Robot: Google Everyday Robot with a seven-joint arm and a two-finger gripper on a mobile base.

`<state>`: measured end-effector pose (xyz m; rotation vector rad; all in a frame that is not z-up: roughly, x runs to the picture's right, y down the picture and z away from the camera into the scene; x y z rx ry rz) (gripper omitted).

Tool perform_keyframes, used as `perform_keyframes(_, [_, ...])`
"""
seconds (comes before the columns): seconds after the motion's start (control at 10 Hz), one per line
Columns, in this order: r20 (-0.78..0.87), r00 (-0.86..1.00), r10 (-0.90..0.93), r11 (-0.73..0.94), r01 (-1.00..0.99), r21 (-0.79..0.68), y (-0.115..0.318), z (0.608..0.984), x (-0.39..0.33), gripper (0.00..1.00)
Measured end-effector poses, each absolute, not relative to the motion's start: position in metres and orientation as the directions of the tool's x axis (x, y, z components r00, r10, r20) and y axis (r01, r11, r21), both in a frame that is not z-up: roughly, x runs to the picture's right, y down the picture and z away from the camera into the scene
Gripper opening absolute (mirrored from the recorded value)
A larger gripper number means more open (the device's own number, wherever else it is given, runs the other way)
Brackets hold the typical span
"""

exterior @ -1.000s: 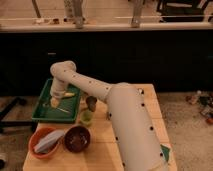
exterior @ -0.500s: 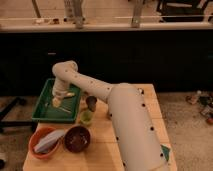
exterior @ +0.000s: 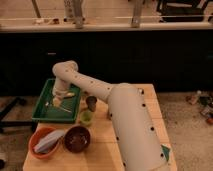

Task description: Place fork in tray

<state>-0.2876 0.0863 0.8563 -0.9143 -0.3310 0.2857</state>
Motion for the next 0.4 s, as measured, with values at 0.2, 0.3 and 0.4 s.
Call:
perform_keyframes(0.2, [0.157,0.912,0.379,0.579,-0.101,-0.809,0.0862,0.8566,-0.2869,0.80])
perform_keyframes(0.3, [0.157,0.912,0.379,0.579,-0.101,-0.809,0.0862,0.8566,-0.2869,0.80])
perform_keyframes(0.4, [0.157,0.912,0.379,0.579,-0.101,-0.809,0.0862,0.8565,-0.2870,0.80])
